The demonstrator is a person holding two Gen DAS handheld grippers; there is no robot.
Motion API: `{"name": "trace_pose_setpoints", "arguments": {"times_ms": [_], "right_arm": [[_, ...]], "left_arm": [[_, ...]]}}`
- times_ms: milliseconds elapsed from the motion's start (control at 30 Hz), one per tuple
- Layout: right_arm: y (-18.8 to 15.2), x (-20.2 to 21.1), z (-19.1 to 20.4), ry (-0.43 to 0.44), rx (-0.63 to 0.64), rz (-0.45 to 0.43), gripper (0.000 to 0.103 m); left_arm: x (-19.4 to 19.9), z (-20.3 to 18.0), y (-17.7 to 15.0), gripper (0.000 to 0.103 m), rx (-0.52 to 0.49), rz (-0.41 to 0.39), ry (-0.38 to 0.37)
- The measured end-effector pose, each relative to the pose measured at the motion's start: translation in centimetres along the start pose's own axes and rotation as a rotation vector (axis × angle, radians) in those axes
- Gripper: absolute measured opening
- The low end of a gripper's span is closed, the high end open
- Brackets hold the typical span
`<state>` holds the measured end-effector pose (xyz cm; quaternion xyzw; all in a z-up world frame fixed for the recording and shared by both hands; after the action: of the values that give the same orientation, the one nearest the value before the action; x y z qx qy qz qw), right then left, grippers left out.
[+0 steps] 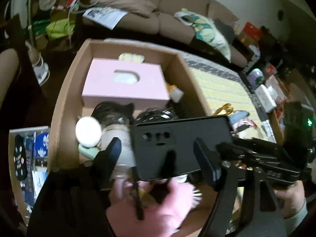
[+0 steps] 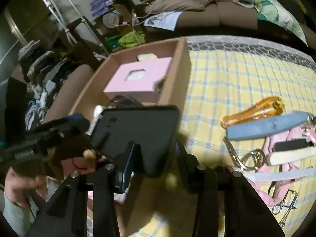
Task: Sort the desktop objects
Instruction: 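Lift the black phone case with the right gripper and carry it toward the box, then lower the phone case into the box and open the right gripper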
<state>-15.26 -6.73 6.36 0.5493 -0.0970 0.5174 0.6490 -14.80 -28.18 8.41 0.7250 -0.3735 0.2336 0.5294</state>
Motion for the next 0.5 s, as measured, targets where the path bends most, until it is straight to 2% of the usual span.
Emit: {"name": "trace_pose_setpoints", "arguments": {"times_ms": [100, 200, 267, 300, 367, 400, 500], "right_arm": [[-0.5, 0.5, -1.7, 0.040, -0.069, -0.020, 0.046], [-0.6, 0.5, -2.3, 0.074, -0.112, -0.027, 0.046], [-0.5, 0.6, -2.3, 0.077, -0.115, -0.028, 0.046], [-0.4, 0.6, -2.2, 0.079, -0.111, -0.030, 0.043], [-0.4, 0.8, -1.9, 0.107, -0.106, -0.040, 0.034], [-0.5, 0.9, -1.9, 0.128, -0.113, -0.040, 0.027], [-1.0, 1.0, -2.6, 0.184, -0.176, -0.047, 0.024]], "left_arm": [[-1.0, 0.5, -0.6, 0.074, -0.003, 0.016, 0.002], [-1.1, -0.1, -0.8, 0.074, -0.027, 0.017, -0.019], [-1.2, -0.7, -0.7, 0.071, -0.023, 0.032, -0.064], [-1.5, -0.8, -0.7, 0.068, 0.000, 0.053, -0.097], [-1.6, -1.0, -0.7, 0.068, 0.013, 0.055, -0.110], [-1.6, -0.9, -0.7, 0.068, 0.032, 0.052, -0.131], [-1.4, -0.3, -0.8, 0.067, 0.123, 0.043, -0.216]]}}
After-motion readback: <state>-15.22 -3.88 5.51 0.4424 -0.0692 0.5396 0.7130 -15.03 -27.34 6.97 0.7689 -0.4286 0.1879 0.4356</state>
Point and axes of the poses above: each gripper's, at about its wrist camera, not at the fingertips, and x roughly against the way its jaws point, z to its left, y to its top, the point moved 2 cm from there along -x, roughly the way its jaws point, and after that the axes turned 6 degrees about -z, right-handed, at the moved point
